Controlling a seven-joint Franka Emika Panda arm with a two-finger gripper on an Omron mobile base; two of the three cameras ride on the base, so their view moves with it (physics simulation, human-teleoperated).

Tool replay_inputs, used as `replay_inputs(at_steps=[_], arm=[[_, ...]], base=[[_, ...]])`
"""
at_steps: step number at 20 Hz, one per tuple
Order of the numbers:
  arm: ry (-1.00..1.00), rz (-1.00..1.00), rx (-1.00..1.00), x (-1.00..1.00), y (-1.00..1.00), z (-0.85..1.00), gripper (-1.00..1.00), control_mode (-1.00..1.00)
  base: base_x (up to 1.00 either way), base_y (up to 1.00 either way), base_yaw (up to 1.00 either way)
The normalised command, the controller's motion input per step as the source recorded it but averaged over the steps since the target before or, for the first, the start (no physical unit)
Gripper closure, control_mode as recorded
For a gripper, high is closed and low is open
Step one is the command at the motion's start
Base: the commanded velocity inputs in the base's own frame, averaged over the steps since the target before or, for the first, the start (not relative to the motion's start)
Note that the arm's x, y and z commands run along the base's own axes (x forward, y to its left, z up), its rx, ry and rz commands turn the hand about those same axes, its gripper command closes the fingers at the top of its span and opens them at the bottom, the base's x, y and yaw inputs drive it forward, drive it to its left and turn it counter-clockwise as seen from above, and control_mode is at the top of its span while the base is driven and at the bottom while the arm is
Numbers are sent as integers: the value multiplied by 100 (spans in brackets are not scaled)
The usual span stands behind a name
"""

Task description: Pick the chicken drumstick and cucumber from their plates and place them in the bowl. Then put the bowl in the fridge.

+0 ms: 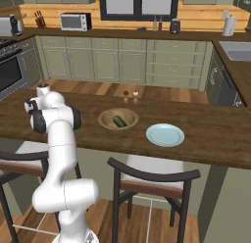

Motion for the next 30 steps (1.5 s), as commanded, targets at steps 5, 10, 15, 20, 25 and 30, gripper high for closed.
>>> replay_inputs(at_steps=[5,10,15,20,25,30], arm=[[-2,5,0,-7,-6,-46,100,-100],[-1,3,-3,-18,-4,-29,100,-100],[-11,3,-1,-46,-5,54,100,-100],[-19,0,0,-92,-76,95,100,-100],[-12,0,0,-100,-100,51,100,-100],[-7,0,1,-53,-100,44,100,-100]], base=[[0,0,0],[0,0,0],[0,0,0],[0,0,0],[0,0,0],[0,0,0]])
